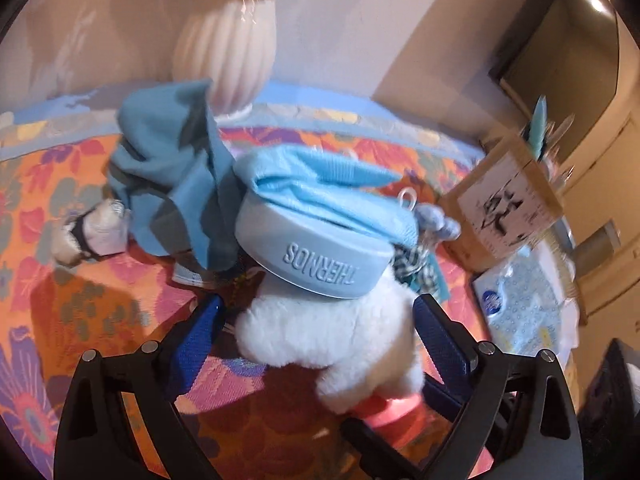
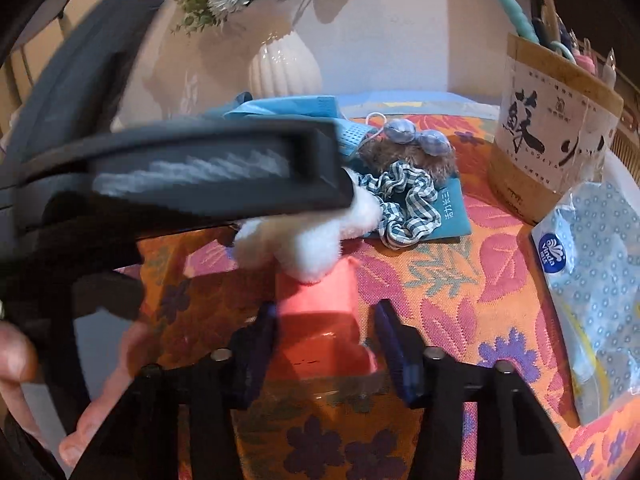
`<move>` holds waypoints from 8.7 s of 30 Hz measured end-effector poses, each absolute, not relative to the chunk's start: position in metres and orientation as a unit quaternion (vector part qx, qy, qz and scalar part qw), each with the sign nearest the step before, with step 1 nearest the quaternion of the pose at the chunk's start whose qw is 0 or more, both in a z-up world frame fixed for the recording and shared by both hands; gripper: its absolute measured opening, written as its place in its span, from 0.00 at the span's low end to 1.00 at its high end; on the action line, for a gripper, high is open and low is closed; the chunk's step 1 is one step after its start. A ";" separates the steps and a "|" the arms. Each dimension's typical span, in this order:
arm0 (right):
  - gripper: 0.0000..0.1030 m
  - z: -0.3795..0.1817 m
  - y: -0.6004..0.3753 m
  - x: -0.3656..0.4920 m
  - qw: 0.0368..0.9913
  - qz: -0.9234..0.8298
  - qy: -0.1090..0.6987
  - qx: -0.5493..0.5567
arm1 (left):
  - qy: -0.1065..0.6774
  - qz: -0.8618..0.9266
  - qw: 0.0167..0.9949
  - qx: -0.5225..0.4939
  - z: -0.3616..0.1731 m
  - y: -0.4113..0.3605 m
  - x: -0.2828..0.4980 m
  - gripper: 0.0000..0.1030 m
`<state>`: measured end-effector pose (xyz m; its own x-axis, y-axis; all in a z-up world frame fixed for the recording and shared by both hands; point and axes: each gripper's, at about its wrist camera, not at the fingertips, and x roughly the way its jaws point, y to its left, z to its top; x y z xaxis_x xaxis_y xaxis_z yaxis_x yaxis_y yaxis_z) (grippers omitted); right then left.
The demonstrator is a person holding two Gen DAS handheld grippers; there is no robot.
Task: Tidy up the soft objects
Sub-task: 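Grasp the pink clay bag with the right gripper while the left grasps the white fluffy plush, then carry pink bag and white plush to the glass bowl and release both, then return both open grippers to the tablecloth above the white tape roll, then grasp the white tape roll with the left gripper while the right grasps the blue face mask, then carry tape roll and face mask to the glass bowl and release both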
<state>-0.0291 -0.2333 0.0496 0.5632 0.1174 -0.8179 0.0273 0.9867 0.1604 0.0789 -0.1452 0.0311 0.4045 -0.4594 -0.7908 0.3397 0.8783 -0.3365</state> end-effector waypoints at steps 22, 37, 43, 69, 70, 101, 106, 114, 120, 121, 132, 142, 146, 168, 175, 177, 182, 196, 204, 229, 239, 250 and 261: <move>0.38 0.058 -0.258 -0.093 0.890 0.071 0.446 0.058 | 0.502 -0.305 0.808 -0.040 0.038 -0.050 -0.038 0.53; 0.65 0.047 -0.260 -0.091 0.880 0.065 0.468 0.056 | 0.481 -0.178 0.858 0.015 0.038 -0.065 -0.057 0.90; 0.39 0.047 -0.259 -0.093 0.881 0.077 0.465 0.053 | 0.468 -0.160 0.868 0.034 0.033 -0.073 -0.053 0.30; 0.38 0.146 -0.329 -0.146 0.931 0.097 0.327 0.132 | 0.316 -0.317 0.894 -0.033 0.162 -0.085 -0.114 0.28; 0.38 0.151 -0.335 -0.147 0.934 0.091 0.320 0.131 | 0.313 -0.323 0.893 -0.026 0.166 -0.094 -0.114 0.28; 0.68 0.186 -0.582 -0.145 0.906 -0.167 0.314 0.229 | 0.400 -0.428 0.801 0.122 0.122 -0.404 -0.010 0.45; 0.68 0.187 -0.567 -0.151 0.903 -0.154 0.320 0.243 | 0.388 -0.422 0.813 0.103 0.138 -0.368 -0.021 0.45; 0.68 0.211 -0.485 -0.147 0.927 -0.088 0.315 0.183 | 0.327 -0.380 0.863 0.054 0.185 -0.255 -0.058 0.85; 0.70 0.221 -0.402 -0.136 0.940 -0.019 0.312 0.134 | 0.305 -0.284 0.909 0.016 0.210 -0.146 -0.083 0.85; 0.72 0.219 -0.390 -0.134 0.940 -0.008 0.314 0.131 | 0.301 -0.264 0.916 0.011 0.216 -0.127 -0.086 0.85; 0.77 0.114 -0.261 -0.089 0.906 0.080 0.406 0.083 | 0.313 -0.125 0.941 -0.005 0.194 -0.014 -0.096 0.93; 0.77 0.051 -0.269 -0.077 0.887 0.055 0.450 0.091 | 0.402 -0.114 0.909 0.011 0.063 -0.041 -0.057 0.93; 0.83 0.043 -0.267 -0.073 0.877 0.051 0.470 0.088 | 0.445 -0.138 0.883 -0.049 0.034 -0.034 -0.043 0.92; 0.98 0.072 -0.270 -0.064 0.866 0.046 0.494 0.064 | 0.433 -0.134 0.890 0.049 0.048 -0.067 -0.039 0.93; 0.98 0.123 -0.253 -0.018 0.887 0.061 0.457 -0.006 | 0.445 -0.148 0.879 0.083 0.038 -0.099 -0.008 0.86; 0.98 0.116 -0.233 -0.005 0.884 0.075 0.459 -0.049 | 0.455 -0.156 0.874 0.068 0.028 -0.100 -0.003 0.70; 0.98 0.090 -0.200 0.024 0.872 0.101 0.467 -0.105 | 0.444 -0.174 0.877 0.061 0.026 -0.095 -0.010 0.62; 0.20 0.063 -0.204 0.040 0.872 0.134 0.469 -0.039 | 0.401 -0.162 0.899 -0.068 0.040 -0.049 -0.016 0.62; 0.20 0.128 -0.223 -0.023 0.906 0.161 0.390 0.026 | 0.400 -0.156 0.900 -0.077 0.038 -0.045 -0.016 0.62; 0.85 0.061 -0.226 -0.104 0.839 0.129 0.528 0.014 | 0.410 -0.162 0.892 -0.098 0.035 -0.039 -0.013 0.63; 0.73 0.031 -0.218 -0.086 0.844 0.133 0.520 0.016 | 0.414 -0.163 0.890 -0.102 0.034 -0.040 -0.012 0.63; 0.17 0.046 -0.229 -0.100 0.859 0.147 0.488 0.041 | 0.425 -0.157 0.887 -0.083 0.033 -0.048 -0.012 0.63; 0.17 0.127 -0.286 -0.104 0.907 0.120 0.398 0.067 | 0.390 -0.183 0.900 -0.064 0.102 -0.108 -0.002 0.63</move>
